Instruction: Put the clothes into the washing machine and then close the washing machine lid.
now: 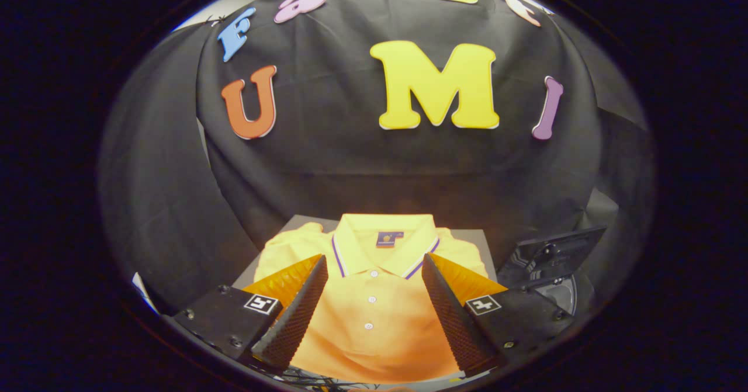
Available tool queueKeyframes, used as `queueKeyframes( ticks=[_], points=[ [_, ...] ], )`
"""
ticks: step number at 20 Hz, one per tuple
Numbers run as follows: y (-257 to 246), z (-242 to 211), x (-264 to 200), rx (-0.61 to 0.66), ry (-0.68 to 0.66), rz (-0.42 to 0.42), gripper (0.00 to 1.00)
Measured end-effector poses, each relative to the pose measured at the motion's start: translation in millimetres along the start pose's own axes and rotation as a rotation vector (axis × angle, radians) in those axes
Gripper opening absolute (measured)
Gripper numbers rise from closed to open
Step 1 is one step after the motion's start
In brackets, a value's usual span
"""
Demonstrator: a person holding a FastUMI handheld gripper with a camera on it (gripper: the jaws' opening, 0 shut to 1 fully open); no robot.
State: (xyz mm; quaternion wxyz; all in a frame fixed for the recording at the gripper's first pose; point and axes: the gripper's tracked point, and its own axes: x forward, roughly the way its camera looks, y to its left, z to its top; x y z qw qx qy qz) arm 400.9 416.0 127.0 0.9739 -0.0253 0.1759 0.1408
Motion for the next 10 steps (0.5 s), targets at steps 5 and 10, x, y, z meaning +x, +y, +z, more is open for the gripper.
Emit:
queueKeyframes(
  ticks=[5, 10],
  points=[
    [-5, -32, 41, -0.006, 0.091, -0.045, 1.0],
    [-5, -51, 52, -0.021, 0.135, -0.077, 1.0]
  ],
)
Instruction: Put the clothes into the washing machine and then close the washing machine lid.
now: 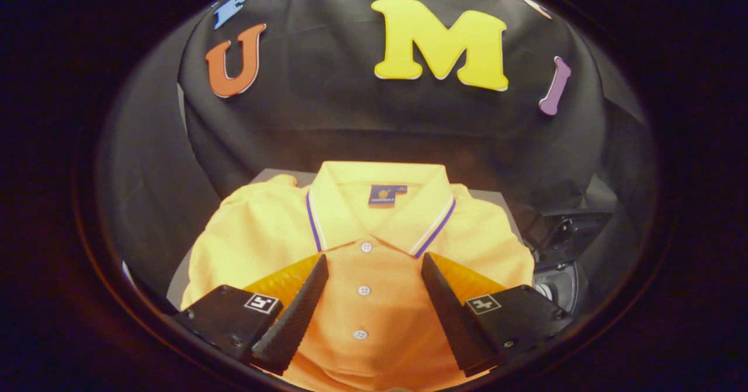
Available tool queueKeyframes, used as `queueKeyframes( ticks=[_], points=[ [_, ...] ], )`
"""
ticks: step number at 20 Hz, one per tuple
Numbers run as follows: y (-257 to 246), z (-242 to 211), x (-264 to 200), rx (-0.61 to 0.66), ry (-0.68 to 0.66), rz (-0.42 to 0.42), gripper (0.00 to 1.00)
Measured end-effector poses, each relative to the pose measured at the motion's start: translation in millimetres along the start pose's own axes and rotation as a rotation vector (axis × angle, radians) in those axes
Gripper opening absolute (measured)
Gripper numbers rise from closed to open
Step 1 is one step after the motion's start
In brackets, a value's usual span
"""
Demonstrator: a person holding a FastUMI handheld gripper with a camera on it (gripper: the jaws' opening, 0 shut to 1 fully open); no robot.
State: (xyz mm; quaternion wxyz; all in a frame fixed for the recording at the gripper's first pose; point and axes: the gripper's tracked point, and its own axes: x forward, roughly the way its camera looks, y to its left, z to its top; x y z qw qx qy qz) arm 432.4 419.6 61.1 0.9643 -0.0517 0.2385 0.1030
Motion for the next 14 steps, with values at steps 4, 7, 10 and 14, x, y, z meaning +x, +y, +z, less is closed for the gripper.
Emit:
queueKeyframes(
  ticks=[4, 7, 10, 14],
  points=[
    [1.3, 1.1, 0.3, -0.008, 0.065, -0.008, 1.0],
    [1.4, 0.0, -1.7, -0.002, 0.154, 0.001, 1.0],
    [0.2, -0.3, -2.3, -0.026, 0.22, 0.014, 0.99],
    [3.3, 4.1, -2.5, -0.042, 0.24, 0.028, 0.72]
  ],
)
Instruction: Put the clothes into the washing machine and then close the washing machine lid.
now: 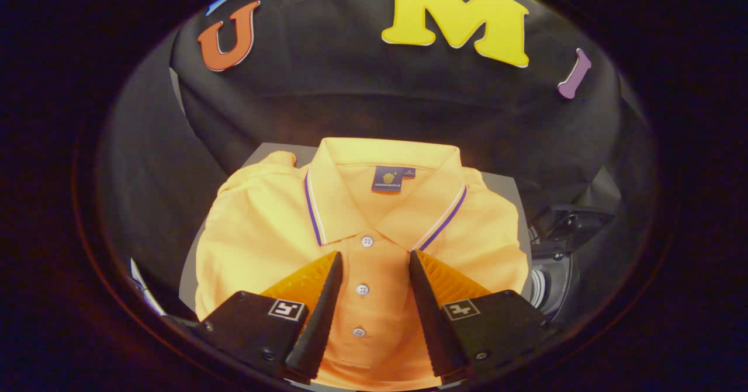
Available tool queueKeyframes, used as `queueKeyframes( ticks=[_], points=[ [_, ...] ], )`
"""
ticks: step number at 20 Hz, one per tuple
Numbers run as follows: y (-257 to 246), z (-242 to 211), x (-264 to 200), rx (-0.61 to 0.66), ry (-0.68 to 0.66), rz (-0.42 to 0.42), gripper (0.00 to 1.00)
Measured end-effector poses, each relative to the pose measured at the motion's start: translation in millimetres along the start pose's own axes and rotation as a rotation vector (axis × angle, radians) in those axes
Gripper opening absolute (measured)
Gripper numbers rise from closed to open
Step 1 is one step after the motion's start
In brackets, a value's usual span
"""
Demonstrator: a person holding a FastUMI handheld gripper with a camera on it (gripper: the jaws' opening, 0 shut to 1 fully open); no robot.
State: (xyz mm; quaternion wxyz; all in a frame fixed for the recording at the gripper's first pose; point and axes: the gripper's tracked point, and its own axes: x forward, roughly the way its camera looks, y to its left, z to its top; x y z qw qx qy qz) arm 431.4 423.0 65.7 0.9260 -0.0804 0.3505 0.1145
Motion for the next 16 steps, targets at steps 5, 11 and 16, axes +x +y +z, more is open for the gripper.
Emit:
queueKeyframes(
  ticks=[5, 11, 16],
  points=[
    [7, 1, -2, 0.008, -0.029, 0.052, 0.18],
    [4, 6, -18, 0.158, -0.073, 0.199, 0.07],
    [0, 24, -58, 0.203, -0.188, 0.271, 0.06]
  ],
)
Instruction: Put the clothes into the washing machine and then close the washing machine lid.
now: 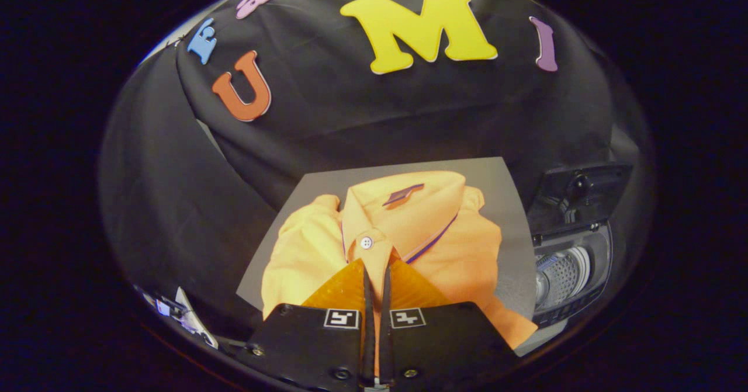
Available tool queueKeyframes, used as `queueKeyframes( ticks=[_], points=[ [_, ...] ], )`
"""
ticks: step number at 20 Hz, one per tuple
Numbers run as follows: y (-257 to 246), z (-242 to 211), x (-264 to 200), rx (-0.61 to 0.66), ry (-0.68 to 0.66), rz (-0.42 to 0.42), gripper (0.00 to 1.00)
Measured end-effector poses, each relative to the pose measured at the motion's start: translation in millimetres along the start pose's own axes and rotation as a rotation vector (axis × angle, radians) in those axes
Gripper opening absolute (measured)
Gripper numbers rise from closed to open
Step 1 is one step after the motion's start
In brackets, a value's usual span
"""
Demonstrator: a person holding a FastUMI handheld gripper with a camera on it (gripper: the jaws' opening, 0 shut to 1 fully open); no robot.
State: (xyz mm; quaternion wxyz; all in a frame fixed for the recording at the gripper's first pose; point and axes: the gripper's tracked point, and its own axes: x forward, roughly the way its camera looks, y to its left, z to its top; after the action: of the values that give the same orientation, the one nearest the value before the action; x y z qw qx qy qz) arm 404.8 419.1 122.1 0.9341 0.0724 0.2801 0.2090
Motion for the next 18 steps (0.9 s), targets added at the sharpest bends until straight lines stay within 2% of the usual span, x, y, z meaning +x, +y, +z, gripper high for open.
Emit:
queueKeyframes(
  ticks=[4, 7, 14, 18],
  points=[
    [-14, 13, -48, 0.014, -0.12, 0.032, 0.06],
    [-35, 26, -110, -0.003, -0.222, 0.008, 0.06],
    [-118, 55, -230, -0.028, -0.399, -0.118, 0.06],
    [-171, 73, -267, -0.027, -0.459, -0.193, 0.06]
  ],
)
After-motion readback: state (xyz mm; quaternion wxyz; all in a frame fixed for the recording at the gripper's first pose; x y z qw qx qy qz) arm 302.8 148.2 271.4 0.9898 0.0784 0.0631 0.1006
